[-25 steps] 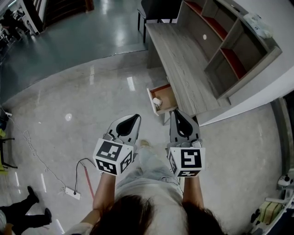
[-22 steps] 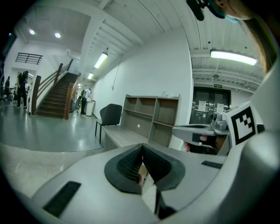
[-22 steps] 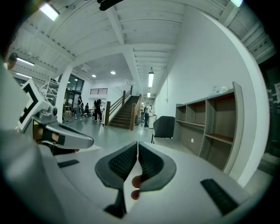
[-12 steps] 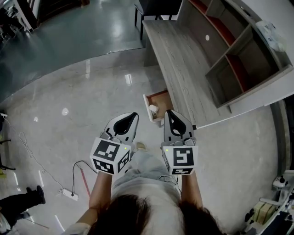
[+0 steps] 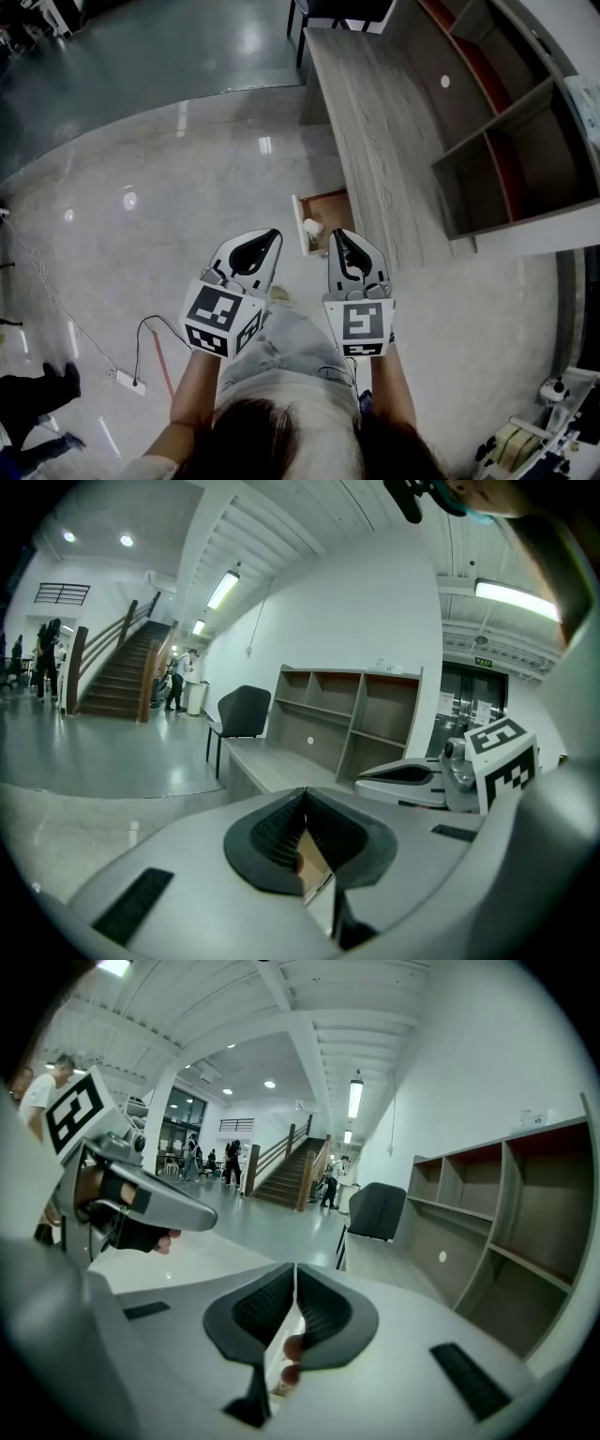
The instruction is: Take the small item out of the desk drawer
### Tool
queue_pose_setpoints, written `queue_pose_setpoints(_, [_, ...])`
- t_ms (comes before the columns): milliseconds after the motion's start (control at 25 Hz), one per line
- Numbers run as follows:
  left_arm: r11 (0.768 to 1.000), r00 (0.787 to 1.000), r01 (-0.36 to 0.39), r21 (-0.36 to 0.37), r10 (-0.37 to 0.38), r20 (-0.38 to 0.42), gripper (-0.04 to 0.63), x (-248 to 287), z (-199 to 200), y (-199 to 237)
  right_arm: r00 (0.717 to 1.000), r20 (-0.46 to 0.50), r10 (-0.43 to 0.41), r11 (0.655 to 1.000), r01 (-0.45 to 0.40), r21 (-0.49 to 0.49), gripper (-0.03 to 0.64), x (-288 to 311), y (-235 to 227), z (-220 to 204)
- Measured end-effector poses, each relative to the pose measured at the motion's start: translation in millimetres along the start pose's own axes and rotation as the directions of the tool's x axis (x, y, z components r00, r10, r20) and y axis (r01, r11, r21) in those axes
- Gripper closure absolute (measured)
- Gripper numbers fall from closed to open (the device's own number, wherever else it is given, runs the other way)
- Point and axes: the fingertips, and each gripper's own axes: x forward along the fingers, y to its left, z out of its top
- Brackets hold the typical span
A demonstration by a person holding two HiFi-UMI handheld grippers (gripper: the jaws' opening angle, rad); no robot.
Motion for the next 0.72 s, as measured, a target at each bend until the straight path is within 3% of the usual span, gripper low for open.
queue_pose_setpoints(360, [0.999,0.999,-0.033,-0.031,0.032,-0.031,0.579,29.5,-12.7,22.0,0.991,-0.097,0.087,0.995,-0.091,-0.039,0.588,48.5,0.0,-41.1])
queue_pose_setpoints(720, [0.997,0.997,-0.065,-0.047,0.063,-0.048,0.579,52.7,-22.2,45.4,0.963,-0.214,0.161,0.98,-0.182,-0.082,0.588,91.3,5.0,-84.6])
